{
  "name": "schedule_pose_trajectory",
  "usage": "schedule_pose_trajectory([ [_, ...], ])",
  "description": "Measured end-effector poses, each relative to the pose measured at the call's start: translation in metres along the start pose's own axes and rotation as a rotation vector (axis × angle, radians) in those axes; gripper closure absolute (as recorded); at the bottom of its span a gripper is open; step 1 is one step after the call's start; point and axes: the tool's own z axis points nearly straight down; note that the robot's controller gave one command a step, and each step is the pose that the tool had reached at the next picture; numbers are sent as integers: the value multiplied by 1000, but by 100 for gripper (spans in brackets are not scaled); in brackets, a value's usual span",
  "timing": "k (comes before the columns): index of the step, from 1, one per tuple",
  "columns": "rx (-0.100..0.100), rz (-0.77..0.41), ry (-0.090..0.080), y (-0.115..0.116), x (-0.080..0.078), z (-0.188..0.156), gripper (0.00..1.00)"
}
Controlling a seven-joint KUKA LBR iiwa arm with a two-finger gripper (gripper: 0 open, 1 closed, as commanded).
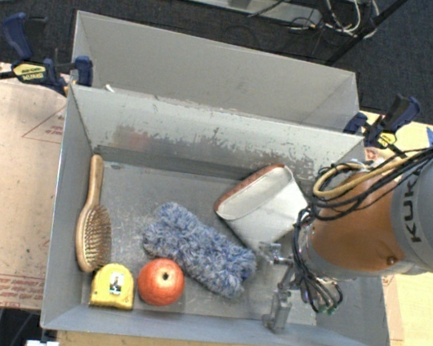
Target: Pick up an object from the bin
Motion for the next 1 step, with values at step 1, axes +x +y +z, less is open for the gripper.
schedule_pose_trajectory([
  [1,3,-154,-2,21,-15,16,100],
])
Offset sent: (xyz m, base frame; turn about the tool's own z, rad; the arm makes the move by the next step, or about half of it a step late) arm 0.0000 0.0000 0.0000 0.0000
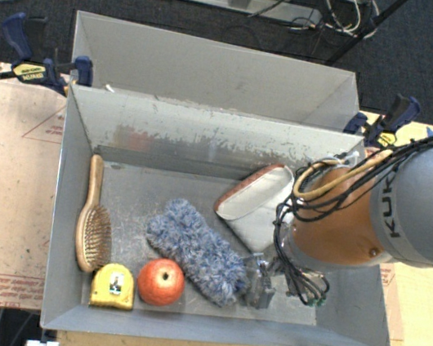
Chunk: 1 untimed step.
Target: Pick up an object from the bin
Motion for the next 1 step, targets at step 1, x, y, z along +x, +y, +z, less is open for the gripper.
schedule_pose_trajectory([
  [1,0,0,-1,0,0,0,0],
])
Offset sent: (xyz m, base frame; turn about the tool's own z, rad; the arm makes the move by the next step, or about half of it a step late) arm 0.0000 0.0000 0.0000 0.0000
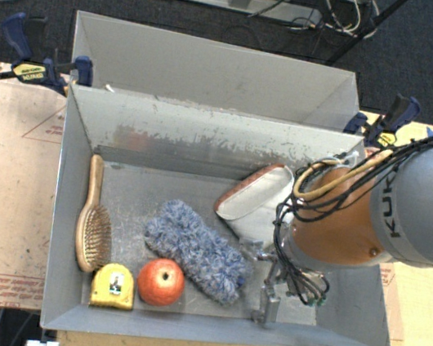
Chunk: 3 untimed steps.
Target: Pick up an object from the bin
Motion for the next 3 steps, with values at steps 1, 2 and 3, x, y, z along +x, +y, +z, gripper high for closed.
schedule_pose_trajectory([
  [1,0,-1,-1,0,0,0,0],
  [2,1,-55,0,17,-15,0,0],
  [3,-1,63,-1,45,-18,0,0],
])
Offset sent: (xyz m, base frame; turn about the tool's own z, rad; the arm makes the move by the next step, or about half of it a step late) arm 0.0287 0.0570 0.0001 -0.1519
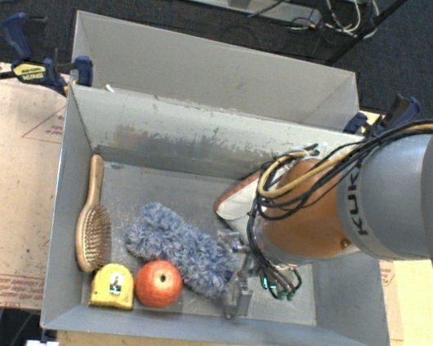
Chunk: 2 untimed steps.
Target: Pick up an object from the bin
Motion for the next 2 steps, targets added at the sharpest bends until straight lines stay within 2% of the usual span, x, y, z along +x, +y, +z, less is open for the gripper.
schedule_pose_trajectory([
  [1,1,229,-1,30,2,0,100],
  [2,1,229,-1,30,2,0,100],
])
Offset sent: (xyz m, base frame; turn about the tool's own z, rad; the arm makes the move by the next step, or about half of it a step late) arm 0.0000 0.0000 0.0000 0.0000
